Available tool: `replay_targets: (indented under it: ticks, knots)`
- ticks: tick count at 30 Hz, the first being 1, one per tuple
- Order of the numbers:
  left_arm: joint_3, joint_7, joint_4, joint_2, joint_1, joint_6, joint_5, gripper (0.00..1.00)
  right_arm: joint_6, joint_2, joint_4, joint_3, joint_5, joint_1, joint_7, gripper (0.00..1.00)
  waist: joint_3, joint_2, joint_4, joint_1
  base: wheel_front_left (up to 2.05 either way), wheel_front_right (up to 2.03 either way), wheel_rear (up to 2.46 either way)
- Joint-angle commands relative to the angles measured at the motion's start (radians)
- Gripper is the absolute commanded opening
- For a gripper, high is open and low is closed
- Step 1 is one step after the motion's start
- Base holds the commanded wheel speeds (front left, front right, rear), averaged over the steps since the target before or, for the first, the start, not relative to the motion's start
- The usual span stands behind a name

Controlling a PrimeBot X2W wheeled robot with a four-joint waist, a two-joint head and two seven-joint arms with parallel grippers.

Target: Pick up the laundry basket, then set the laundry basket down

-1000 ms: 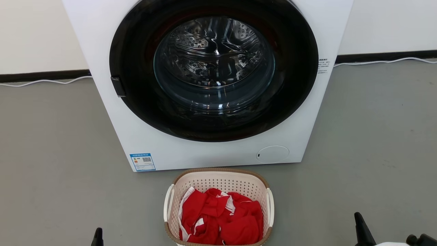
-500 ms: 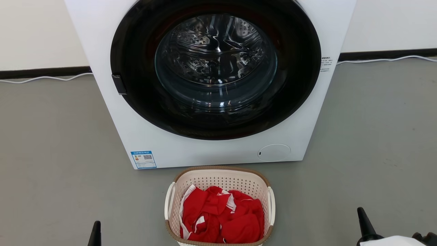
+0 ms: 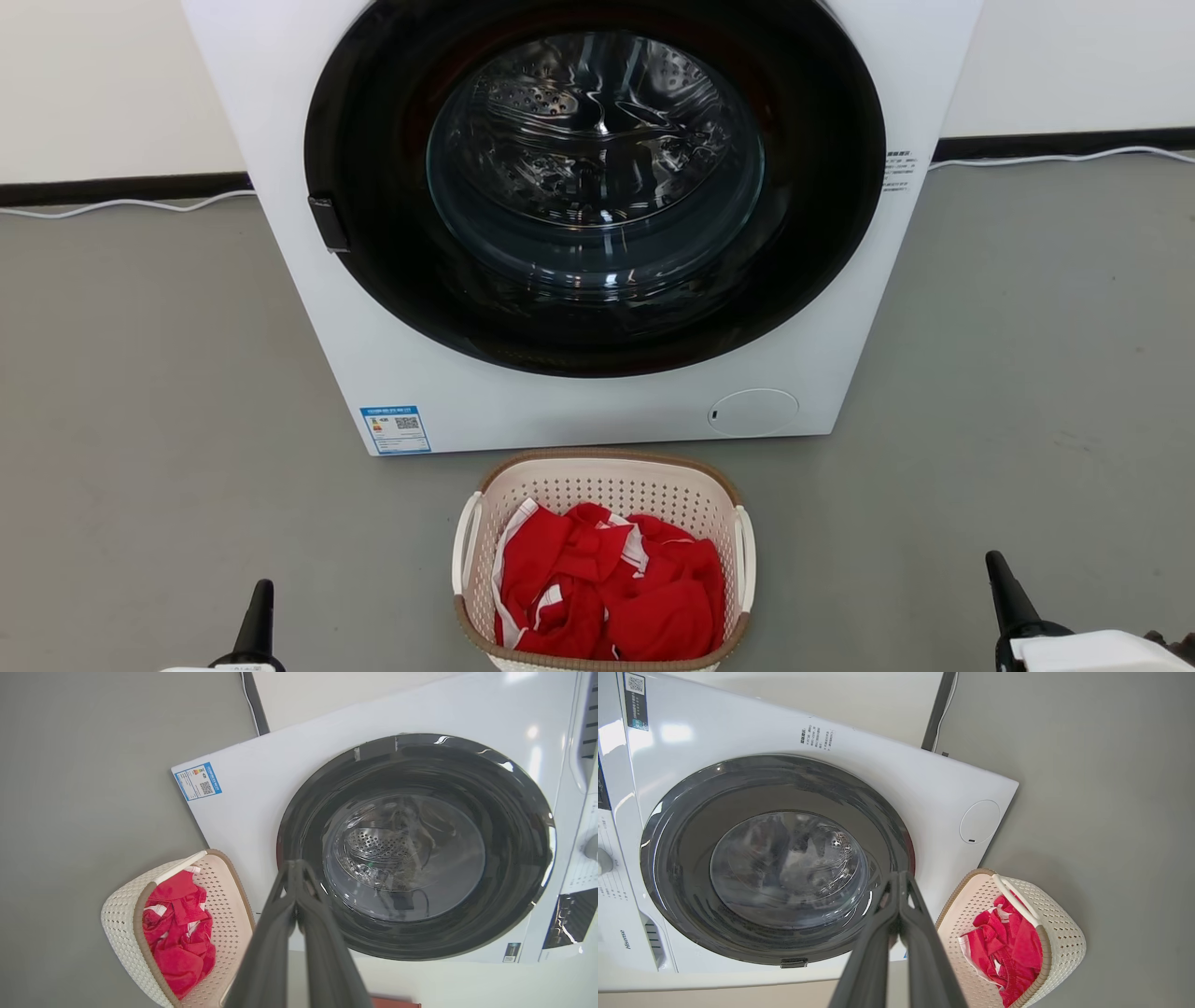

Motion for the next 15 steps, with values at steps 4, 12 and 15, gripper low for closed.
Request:
replay_targets:
  ticks: [4,12,15]
  knots:
    - [0.041,0.017,-0.026,0.009,-0.065,-0.015,-0.048,0.00,0.001,-0.018,-0.037,0.003,0.063,-0.058,0.019,0.00,0.003,0.0000,0.002,-0.0001,0.00,0.00,0.00]
    - [0.061,0.040,-0.028,0.003,-0.084,-0.023,-0.118,0.00,0.001,-0.018,-0.044,-0.013,0.156,-0.070,0.043,0.00,0.008,0.0000,0.005,-0.0001,0.00,0.00,0.00]
    - [0.068,0.049,-0.028,0.000,-0.091,-0.026,-0.145,0.00,0.001,-0.018,-0.047,-0.019,0.191,-0.074,0.052,0.00,0.010,0.0000,0.006,-0.0001,0.00,0.00,0.00]
